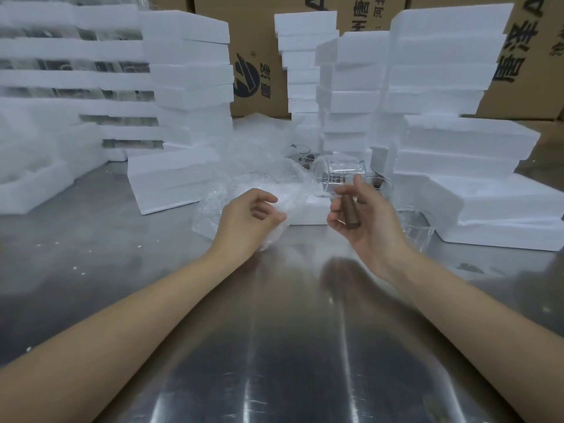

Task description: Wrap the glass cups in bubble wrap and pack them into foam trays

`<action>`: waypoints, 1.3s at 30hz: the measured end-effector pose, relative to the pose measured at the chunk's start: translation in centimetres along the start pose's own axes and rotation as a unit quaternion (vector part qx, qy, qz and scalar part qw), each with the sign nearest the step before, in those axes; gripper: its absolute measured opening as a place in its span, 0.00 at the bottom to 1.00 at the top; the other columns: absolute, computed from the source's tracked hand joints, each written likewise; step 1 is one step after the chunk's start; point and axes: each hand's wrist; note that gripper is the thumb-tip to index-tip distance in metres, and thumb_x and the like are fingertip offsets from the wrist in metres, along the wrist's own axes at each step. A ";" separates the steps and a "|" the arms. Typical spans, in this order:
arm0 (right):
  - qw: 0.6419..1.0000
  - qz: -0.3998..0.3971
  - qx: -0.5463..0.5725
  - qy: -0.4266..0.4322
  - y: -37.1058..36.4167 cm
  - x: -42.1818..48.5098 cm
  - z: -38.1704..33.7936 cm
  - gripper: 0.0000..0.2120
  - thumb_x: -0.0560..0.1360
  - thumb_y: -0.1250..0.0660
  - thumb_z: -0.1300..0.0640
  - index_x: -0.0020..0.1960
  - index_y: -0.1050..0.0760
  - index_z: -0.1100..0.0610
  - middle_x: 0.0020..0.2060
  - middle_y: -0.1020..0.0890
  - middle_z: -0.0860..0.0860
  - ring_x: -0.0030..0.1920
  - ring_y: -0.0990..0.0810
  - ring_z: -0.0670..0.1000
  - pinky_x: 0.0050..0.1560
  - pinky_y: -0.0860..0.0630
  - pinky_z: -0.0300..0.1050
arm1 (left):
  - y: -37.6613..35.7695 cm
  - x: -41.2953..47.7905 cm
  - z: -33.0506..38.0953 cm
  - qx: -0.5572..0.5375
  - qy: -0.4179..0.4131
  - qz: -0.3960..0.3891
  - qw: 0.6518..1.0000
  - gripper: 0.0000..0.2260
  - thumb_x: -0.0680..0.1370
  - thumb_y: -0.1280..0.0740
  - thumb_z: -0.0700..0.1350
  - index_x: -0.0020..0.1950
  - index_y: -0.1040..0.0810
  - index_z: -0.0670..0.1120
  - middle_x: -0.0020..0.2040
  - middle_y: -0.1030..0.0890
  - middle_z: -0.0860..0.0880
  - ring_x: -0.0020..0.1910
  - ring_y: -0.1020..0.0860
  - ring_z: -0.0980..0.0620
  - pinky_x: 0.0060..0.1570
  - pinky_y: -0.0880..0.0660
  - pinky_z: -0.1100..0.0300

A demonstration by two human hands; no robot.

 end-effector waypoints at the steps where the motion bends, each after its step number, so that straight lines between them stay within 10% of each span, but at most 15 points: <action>1: 1.000 -0.002 0.000 0.000 0.0 0.0 0.1 0.15 0.78 0.38 0.47 0.43 0.22 0.58 0.30 0.21 0.52 0.31 0.21 0.48 0.37 0.21 0.41 | 0.1 0.1 0.0 -0.001 -0.004 0.009 1.000 0.10 0.70 0.24 0.40 0.42 0.22 0.53 0.35 0.22 0.54 0.30 0.27 0.62 0.35 0.28 0.71; 9: 1.000 0.001 -0.019 0.002 -0.2 -0.1 0.3 0.16 0.80 0.40 0.48 0.45 0.23 0.59 0.30 0.21 0.51 0.31 0.22 0.48 0.40 0.22 0.40 | -0.2 -1.0 1.9 -0.133 -0.025 -0.084 0.987 0.05 0.80 0.36 0.38 0.51 0.21 0.45 0.48 0.17 0.48 0.47 0.18 0.56 0.49 0.24 0.66; 13: 1.000 0.024 0.004 0.005 -0.1 -0.1 -0.2 0.15 0.79 0.38 0.47 0.45 0.23 0.59 0.30 0.22 0.51 0.31 0.23 0.48 0.40 0.22 0.40 | 1.1 -1.4 2.3 0.312 -0.275 -0.037 0.909 0.10 0.72 0.42 0.43 0.46 0.23 0.47 0.42 0.21 0.52 0.41 0.23 0.51 0.37 0.31 0.59; 17: 0.999 0.037 0.030 0.008 -0.1 0.0 -0.5 0.15 0.79 0.38 0.48 0.43 0.24 0.59 0.28 0.22 0.51 0.31 0.24 0.48 0.39 0.22 0.39 | 1.1 -1.3 2.5 0.560 -0.157 -0.074 0.810 0.21 0.76 0.50 0.62 0.41 0.27 0.48 0.36 0.23 0.50 0.36 0.26 0.46 0.33 0.39 0.57; 20: 0.999 0.044 0.022 0.013 -0.3 -0.2 -0.3 0.15 0.79 0.39 0.48 0.43 0.24 0.59 0.28 0.22 0.51 0.31 0.24 0.48 0.38 0.22 0.39 | 0.7 -1.9 2.6 0.185 -0.095 -0.193 0.959 0.10 0.81 0.42 0.49 0.52 0.22 0.49 0.45 0.17 0.50 0.43 0.18 0.50 0.46 0.22 0.55; 22: 0.998 0.052 0.014 0.029 -0.4 -0.2 -0.2 0.15 0.80 0.39 0.48 0.44 0.24 0.59 0.28 0.22 0.51 0.31 0.24 0.48 0.38 0.23 0.39 | 1.0 -1.9 2.7 0.021 -0.119 -0.192 0.974 0.13 0.79 0.42 0.32 0.51 0.20 0.44 0.45 0.16 0.47 0.44 0.16 0.52 0.48 0.21 0.58; 26: 0.996 0.069 0.036 0.049 -0.2 -0.1 -0.9 0.15 0.80 0.39 0.49 0.42 0.25 0.59 0.27 0.22 0.50 0.29 0.24 0.47 0.35 0.25 0.38 | 4.0 -0.3 1.9 0.311 -0.307 -0.177 0.882 0.15 0.66 0.43 0.34 0.43 0.18 0.44 0.42 0.17 0.54 0.42 0.20 0.54 0.43 0.24 0.55; 33: 0.994 0.085 0.054 0.049 -0.2 -0.3 -1.2 0.15 0.79 0.38 0.49 0.42 0.25 0.59 0.27 0.23 0.51 0.29 0.26 0.47 0.33 0.27 0.38 | 5.1 1.0 1.2 0.239 -0.035 -0.441 0.864 0.13 0.76 0.30 0.44 0.60 0.19 0.54 0.63 0.27 0.62 0.62 0.28 0.63 0.62 0.34 0.69; 39: 0.995 0.061 0.032 0.066 -0.6 -0.8 -1.3 0.15 0.80 0.40 0.50 0.41 0.25 0.59 0.27 0.23 0.50 0.28 0.26 0.47 0.31 0.27 0.36 | 3.9 0.8 1.2 0.199 -0.100 -0.229 0.948 0.03 0.74 0.27 0.41 0.46 0.15 0.49 0.44 0.21 0.52 0.38 0.22 0.59 0.40 0.26 0.65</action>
Point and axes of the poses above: each hand's wrist, its own x-axis towards the middle knuckle, its own y-axis out of the back of the hand, z = x × y
